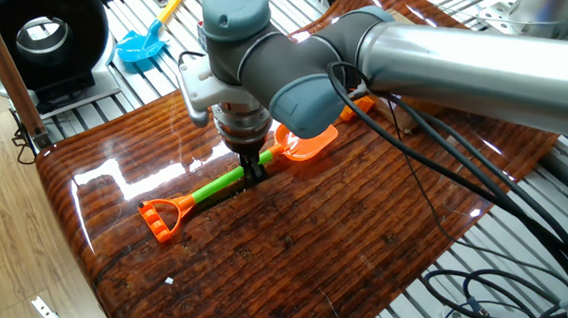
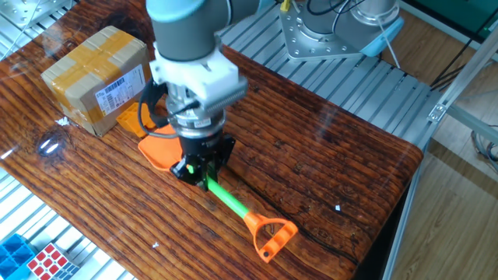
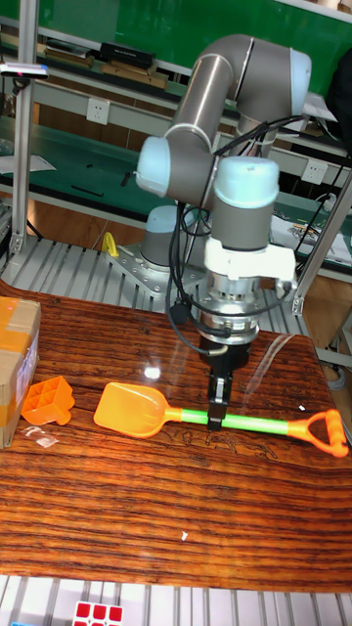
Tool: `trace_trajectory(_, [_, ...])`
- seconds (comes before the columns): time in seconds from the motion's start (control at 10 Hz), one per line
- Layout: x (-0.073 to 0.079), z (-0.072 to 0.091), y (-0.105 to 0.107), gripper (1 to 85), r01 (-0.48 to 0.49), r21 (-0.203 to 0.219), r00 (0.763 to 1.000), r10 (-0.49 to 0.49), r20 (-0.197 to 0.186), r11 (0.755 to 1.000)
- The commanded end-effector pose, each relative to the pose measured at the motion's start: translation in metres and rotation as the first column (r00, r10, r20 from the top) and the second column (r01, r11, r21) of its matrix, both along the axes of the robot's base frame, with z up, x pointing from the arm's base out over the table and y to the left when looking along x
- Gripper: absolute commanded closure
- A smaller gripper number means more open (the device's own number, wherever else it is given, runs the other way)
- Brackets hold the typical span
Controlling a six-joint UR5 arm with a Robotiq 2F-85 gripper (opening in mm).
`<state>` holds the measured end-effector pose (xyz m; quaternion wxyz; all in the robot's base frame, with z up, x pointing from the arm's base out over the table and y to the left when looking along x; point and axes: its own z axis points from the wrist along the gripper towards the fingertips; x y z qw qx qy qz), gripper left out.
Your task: Use a shovel to scoop up an object
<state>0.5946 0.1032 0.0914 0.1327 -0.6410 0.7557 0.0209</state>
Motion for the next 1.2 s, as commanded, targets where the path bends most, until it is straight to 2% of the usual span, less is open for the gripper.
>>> trace_trajectory(0.0, [-0.01,0.011,-0.005,84.7,-0.013,0.061,1.0,0.011,0.018,0.998])
trace_trajectory(0.1, [-0.012,0.009,-0.009,84.7,-0.016,0.066,1.0,0.014,0.026,0.998])
trace_trajectory(0.4, [-0.021,0.005,-0.011,84.7,-0.014,0.117,1.0,0.011,0.026,0.993])
trace_trajectory(1.1, [-0.031,0.007,-0.022,84.7,-0.03,0.169,0.999,0.024,0.04,0.985])
